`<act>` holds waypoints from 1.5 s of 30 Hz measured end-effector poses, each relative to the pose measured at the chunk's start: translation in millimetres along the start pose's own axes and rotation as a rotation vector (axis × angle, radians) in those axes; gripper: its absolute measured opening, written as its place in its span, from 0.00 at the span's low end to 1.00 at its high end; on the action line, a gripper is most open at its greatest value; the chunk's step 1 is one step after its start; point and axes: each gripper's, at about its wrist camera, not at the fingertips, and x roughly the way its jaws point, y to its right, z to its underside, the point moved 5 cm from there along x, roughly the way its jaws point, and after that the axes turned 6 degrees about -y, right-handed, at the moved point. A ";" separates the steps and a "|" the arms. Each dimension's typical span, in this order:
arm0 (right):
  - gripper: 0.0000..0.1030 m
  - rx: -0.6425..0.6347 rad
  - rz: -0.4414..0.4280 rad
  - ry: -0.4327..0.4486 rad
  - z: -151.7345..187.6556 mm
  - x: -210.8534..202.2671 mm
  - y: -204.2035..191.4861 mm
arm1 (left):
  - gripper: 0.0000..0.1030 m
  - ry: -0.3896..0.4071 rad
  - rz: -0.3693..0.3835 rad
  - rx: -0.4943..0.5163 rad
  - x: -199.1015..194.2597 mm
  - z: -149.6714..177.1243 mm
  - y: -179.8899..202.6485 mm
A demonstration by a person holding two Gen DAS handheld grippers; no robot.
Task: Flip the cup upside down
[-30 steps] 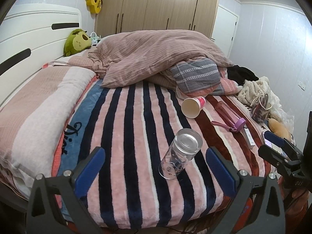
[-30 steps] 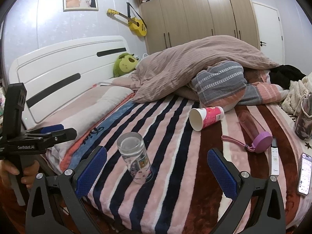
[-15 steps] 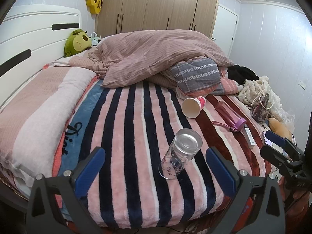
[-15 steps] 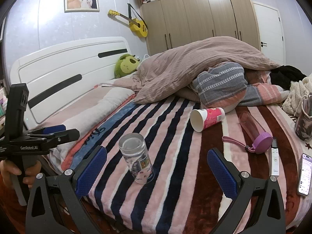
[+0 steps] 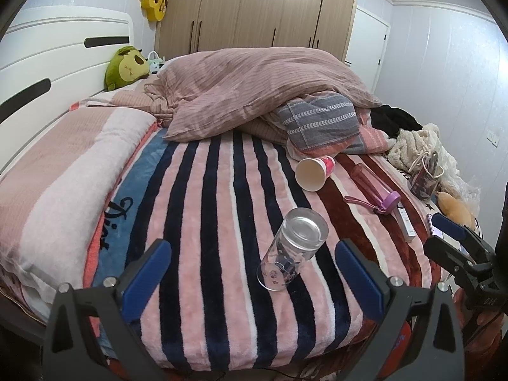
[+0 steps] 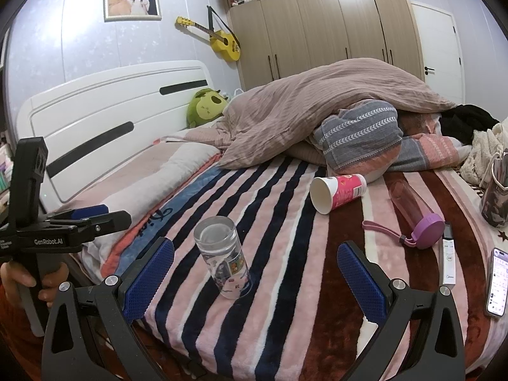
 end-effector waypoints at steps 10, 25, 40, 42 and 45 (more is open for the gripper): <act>1.00 0.007 -0.010 0.031 -2.2 -6.6 -4.1 | 0.99 0.002 0.000 0.003 -0.3 0.3 2.5; 1.00 0.014 -0.017 0.035 -3.1 -9.6 -5.1 | 0.99 0.002 0.003 0.005 -1.2 -0.7 2.8; 1.00 0.022 -0.016 0.031 -2.6 -9.7 -7.3 | 0.99 0.002 0.000 0.004 -1.9 0.0 4.5; 1.00 0.025 -0.018 0.033 -2.9 -10.1 -8.5 | 0.99 0.002 0.000 0.002 -1.7 0.0 5.1; 1.00 0.022 -0.017 0.032 -2.3 -9.8 -6.6 | 0.99 0.001 0.001 0.004 -1.5 -0.3 4.5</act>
